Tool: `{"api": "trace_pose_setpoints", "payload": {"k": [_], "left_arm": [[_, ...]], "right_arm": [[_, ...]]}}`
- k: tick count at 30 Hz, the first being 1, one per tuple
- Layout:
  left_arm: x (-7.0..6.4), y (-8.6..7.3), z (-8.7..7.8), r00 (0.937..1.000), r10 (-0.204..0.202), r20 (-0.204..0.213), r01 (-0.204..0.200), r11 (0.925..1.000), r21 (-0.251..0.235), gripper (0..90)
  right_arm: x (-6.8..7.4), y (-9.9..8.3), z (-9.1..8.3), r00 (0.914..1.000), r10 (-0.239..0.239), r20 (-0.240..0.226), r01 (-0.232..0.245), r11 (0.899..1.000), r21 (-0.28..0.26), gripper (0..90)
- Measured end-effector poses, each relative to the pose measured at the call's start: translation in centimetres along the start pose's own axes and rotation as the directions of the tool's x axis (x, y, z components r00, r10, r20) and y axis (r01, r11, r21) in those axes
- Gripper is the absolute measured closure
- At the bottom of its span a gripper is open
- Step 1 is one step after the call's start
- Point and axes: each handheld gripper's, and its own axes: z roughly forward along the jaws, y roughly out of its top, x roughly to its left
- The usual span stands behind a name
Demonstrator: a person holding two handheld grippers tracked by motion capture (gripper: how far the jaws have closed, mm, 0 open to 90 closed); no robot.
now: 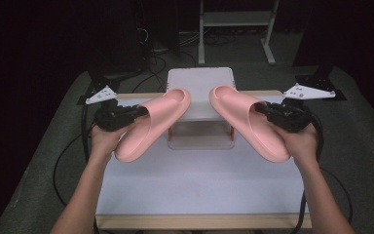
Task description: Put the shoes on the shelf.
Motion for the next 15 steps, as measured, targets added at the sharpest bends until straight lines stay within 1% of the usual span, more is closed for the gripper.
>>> {"api": "trace_pose_setpoints", "payload": {"k": [6, 10, 14, 15], "left_arm": [[0.3, 1.0, 1.1, 0.9999, 0.004, -0.009, -0.004, 0.9999, 0.011, 78.9], [0.5, 1.8, 1.8, 0.9997, 0.007, -0.024, -0.006, 0.9998, 0.021, 78.9], [0.9, 2.4, 2.5, 0.9993, 0.004, -0.036, -0.003, 0.9996, 0.028, 78.8], [1.1, 2.5, 2.7, 0.9994, -0.003, -0.036, 0.004, 0.9997, 0.025, 78.8]], "right_arm": [[-0.3, 0.7, 0.9, 1.0, 0.0, 0.008, 0.0, 1.0, -0.001, 82.5], [-0.6, 1.2, 1.5, 0.9998, 0.012, 0.015, -0.012, 1.0, -0.003, 82.4], [-1.0, 1.7, 2.1, 0.9995, 0.019, 0.024, -0.019, 1.0, 0.003, 82.4], [-1.1, 1.8, 2.2, 0.9995, 0.021, 0.024, -0.021, 1.0, 0.005, 82.4]]}}
